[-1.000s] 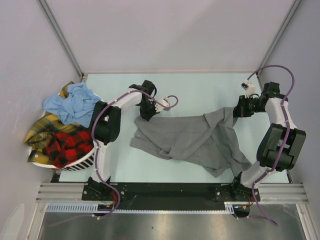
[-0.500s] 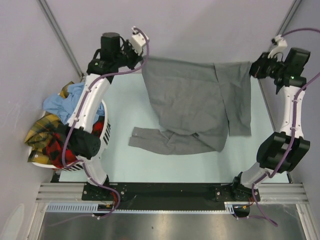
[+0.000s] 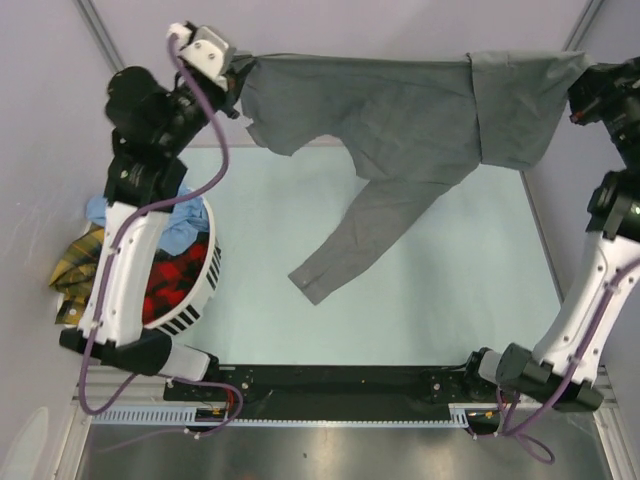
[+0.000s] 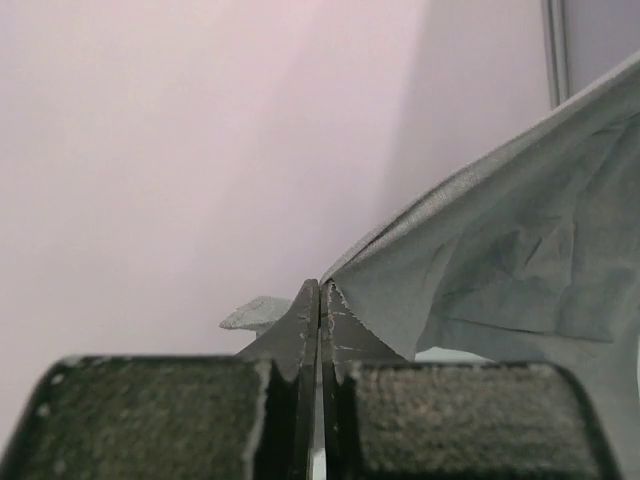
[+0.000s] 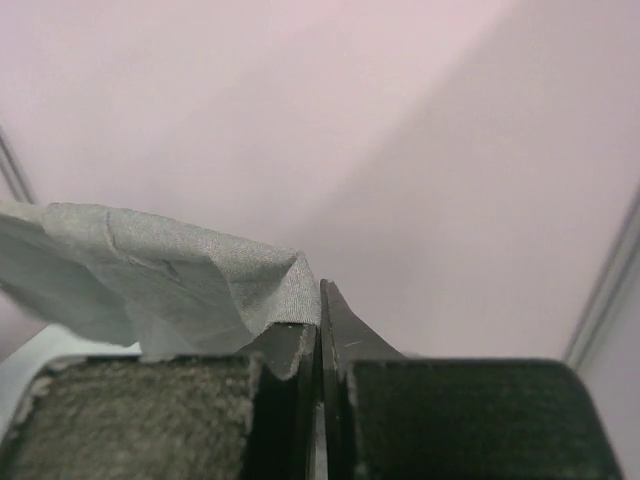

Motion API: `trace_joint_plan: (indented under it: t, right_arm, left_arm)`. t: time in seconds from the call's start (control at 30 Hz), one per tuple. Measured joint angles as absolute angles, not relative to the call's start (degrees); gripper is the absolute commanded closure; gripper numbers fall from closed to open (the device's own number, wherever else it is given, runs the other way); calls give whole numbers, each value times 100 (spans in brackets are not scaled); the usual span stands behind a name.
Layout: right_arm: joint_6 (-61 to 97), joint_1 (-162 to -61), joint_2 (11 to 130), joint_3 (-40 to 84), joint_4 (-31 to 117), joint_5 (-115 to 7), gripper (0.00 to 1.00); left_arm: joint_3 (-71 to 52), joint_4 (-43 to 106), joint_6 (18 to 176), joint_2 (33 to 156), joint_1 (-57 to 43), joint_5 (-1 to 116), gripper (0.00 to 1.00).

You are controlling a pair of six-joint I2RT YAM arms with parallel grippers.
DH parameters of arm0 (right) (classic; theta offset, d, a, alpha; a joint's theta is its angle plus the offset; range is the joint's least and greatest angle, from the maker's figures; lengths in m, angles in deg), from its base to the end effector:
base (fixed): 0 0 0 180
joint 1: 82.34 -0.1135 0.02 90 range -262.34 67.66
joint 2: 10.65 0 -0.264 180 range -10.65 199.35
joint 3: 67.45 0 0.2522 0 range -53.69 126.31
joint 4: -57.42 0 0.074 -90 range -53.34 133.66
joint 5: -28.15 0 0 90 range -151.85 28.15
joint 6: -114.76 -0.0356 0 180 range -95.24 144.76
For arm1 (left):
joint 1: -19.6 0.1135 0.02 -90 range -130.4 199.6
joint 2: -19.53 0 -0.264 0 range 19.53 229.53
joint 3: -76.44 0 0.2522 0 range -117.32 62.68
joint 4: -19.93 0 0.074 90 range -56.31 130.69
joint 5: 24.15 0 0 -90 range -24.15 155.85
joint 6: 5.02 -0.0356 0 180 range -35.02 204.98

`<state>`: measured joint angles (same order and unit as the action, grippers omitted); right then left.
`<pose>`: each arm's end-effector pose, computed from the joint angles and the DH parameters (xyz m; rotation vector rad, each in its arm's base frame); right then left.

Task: Fold and stack the long sleeve shirts
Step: Flatten the shirt out

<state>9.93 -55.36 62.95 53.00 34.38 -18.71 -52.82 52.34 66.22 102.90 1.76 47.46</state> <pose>0.1977 -0.0733 0.5911 -0.2288 1.2551 0.2517 0.2535 -0.0934 0.5819 0.6732 1.1708 -0.2007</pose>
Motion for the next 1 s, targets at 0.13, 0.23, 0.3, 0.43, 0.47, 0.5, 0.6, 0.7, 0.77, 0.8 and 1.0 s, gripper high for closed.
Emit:
trace_joint_plan:
  t: [0.13,0.23,0.3,0.43,0.47,0.5,0.6,0.7,0.77,0.8,1.0]
  right_arm:
    - [1030,-5355,5296,5128,3799,-2302,100]
    - [1151,-5245,4711,5152,4035,-2765,100]
    - [1221,-5182,4507,5447,4205,-3087,100]
    - [1347,-5121,4496,6236,4498,-3526,100]
    - [1400,-5110,4514,6389,4513,-3598,100]
    - [1448,-5101,4523,6483,4537,-3629,100]
    - [1653,-5079,4527,6609,4526,-3565,100]
    - [1874,-5071,4531,6148,4511,-3128,100]
    - [1992,-5073,4529,5462,4518,-2647,100]
    - [2097,-5097,4556,5042,4454,-2357,100]
    - [3502,-6153,5524,2959,3248,-1957,100]
  left_arm:
    - [-5068,5114,6716,9438,176,4667,100]
    - [-5042,5085,6762,8800,77,4656,100]
    - [-5191,5088,6845,8483,25,4654,100]
    - [-5831,4996,7074,8275,23,4589,100]
    - [-5905,4946,7116,8209,23,4562,100]
    - [-5927,4904,7146,8146,23,4560,100]
    - [-5663,4825,7122,7978,23,4591,100]
    - [-5053,4782,7000,7958,23,4641,100]
    - [-4292,4712,6886,7971,23,4685,100]
    - [-3905,4699,6834,8006,23,4687,100]
    - [-1562,4533,6388,8889,25,4866,100]
